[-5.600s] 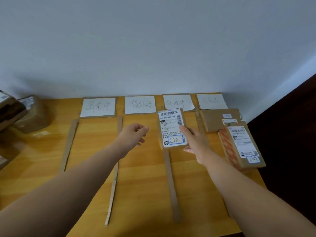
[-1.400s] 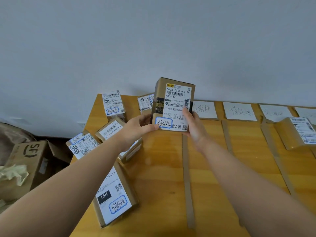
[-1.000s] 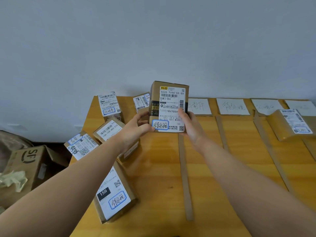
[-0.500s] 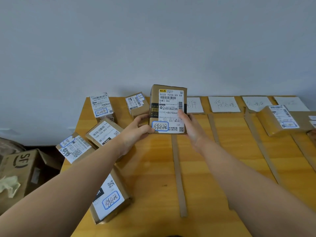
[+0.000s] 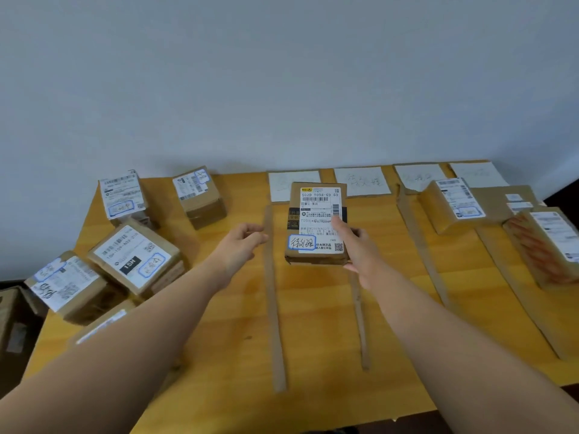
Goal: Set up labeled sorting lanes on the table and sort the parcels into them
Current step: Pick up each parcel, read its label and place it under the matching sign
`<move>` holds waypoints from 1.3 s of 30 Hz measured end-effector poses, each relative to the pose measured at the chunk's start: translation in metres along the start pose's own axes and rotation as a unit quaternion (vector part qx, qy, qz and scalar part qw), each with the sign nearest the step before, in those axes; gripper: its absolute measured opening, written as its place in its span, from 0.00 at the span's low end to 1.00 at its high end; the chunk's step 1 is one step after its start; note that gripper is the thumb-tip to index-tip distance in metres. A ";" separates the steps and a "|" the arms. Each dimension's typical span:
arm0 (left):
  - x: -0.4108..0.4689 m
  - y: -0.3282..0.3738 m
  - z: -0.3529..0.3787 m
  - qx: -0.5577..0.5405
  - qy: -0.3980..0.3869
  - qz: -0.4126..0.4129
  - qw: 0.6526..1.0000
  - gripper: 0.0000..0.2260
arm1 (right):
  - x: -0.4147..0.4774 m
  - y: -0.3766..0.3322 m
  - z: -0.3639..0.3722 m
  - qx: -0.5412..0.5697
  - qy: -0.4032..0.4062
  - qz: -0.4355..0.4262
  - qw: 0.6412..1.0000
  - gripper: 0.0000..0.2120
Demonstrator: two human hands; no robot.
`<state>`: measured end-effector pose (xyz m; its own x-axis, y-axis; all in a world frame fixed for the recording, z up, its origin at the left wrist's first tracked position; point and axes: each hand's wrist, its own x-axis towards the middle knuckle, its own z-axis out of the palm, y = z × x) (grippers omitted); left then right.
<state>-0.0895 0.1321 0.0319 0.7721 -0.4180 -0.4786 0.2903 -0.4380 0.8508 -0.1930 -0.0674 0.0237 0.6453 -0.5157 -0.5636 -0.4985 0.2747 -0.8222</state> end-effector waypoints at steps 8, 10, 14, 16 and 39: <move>0.009 0.018 0.092 0.013 -0.004 -0.012 1.000 0.09 | 0.032 0.009 -0.120 -0.036 0.051 0.024 0.998 0.25; 0.013 0.020 0.112 0.013 -0.007 -0.017 1.000 0.09 | 0.044 0.014 -0.147 -0.041 0.054 0.044 0.997 0.27; 0.019 0.022 0.143 0.018 0.006 -0.027 0.999 0.09 | 0.062 0.026 -0.184 -0.026 -0.004 0.142 0.990 0.34; 0.022 0.023 0.154 0.016 0.014 -0.033 0.999 0.09 | 0.071 0.029 -0.192 -0.007 -0.016 0.151 0.988 0.31; 0.059 0.049 0.175 0.008 0.067 -0.045 0.997 0.11 | 0.148 -0.019 -0.180 -0.143 0.006 0.048 0.989 0.18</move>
<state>-0.1289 -0.0535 0.0071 0.8128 -0.2669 -0.5179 0.3533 -0.4811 0.8023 -0.1922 -0.2951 -0.0296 0.5811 -0.5091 -0.6350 -0.7012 0.0828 -0.7081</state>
